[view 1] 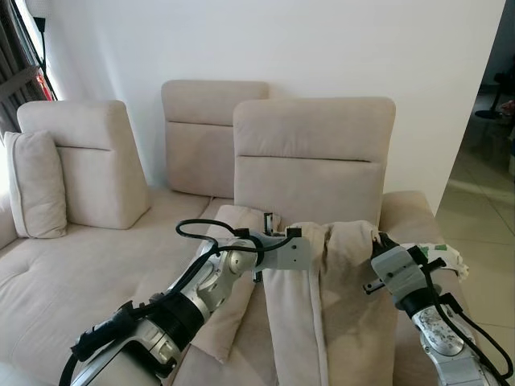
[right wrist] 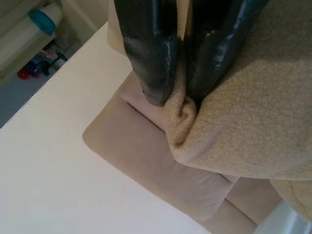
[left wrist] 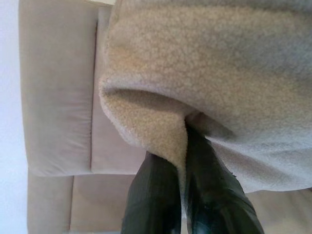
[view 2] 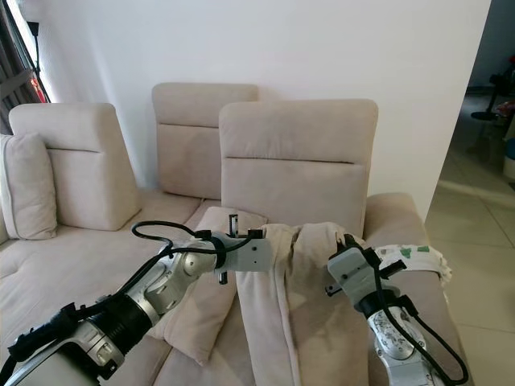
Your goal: Move the pillow to the sofa from floor
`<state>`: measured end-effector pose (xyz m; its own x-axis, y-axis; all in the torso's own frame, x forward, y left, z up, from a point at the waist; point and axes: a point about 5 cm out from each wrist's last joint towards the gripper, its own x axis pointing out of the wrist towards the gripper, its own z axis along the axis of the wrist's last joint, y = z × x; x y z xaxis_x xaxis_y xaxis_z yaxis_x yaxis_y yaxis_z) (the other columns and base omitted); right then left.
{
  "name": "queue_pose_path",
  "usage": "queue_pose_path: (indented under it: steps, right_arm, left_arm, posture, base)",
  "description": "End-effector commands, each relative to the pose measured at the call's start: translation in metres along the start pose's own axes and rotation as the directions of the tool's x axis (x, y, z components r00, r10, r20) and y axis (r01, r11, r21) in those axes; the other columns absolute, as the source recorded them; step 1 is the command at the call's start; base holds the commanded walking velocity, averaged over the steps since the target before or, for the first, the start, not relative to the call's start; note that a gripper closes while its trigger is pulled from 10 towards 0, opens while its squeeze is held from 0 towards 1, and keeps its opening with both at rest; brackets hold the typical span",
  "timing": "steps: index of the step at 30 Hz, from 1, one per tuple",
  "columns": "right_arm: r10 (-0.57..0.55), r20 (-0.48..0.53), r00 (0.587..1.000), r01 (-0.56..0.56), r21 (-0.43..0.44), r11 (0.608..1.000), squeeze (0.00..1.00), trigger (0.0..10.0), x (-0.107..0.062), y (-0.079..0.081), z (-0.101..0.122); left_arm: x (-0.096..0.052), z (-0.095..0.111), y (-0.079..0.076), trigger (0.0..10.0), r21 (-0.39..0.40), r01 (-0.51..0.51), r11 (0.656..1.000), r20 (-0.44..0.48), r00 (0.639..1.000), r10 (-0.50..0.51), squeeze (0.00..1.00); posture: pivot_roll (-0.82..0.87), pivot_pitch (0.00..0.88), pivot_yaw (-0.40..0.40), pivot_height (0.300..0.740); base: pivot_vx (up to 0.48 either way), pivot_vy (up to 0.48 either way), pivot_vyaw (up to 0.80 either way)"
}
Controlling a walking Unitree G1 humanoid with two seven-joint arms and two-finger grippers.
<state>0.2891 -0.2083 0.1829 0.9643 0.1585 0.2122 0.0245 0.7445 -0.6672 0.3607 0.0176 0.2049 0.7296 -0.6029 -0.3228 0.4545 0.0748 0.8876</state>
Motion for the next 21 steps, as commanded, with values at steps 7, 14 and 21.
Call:
queue_pose_path:
  steps: [7, 14, 21]
  right_arm:
    - [-0.035, -0.084, 0.996, 0.035, 0.003, 0.999, 0.0, 10.0, 0.005, 0.003, -0.01]
    - [-0.049, -0.134, 0.99, 0.05, 0.003, 0.999, 0.0, 10.0, 0.005, 0.003, -0.016]
    - [-0.052, -0.133, 0.99, 0.056, 0.027, 0.998, 0.61, 10.0, 0.004, 0.004, -0.014]
  left_arm:
    - [0.003, 0.021, 0.021, 10.0, 0.051, -0.107, 0.993, 0.087, 0.991, 0.102, 0.0]
    - [0.007, 0.032, 0.017, 10.0, 0.064, -0.103, 0.993, 0.124, 0.988, 0.095, 0.0]
    - [0.007, 0.033, 0.019, 10.0, 0.051, -0.103, 0.993, 0.14, 0.986, 0.095, 1.0]
  posture:
    - [-0.06, 0.0, 0.12, 0.74]
    - [-0.06, 0.0, 0.125, 0.74]
    - [-0.06, 0.0, 0.126, 0.74]
  base:
    - [0.0, 0.0, 0.0]
    - [0.0, 0.0, 0.0]
    - [0.0, 0.0, 0.0]
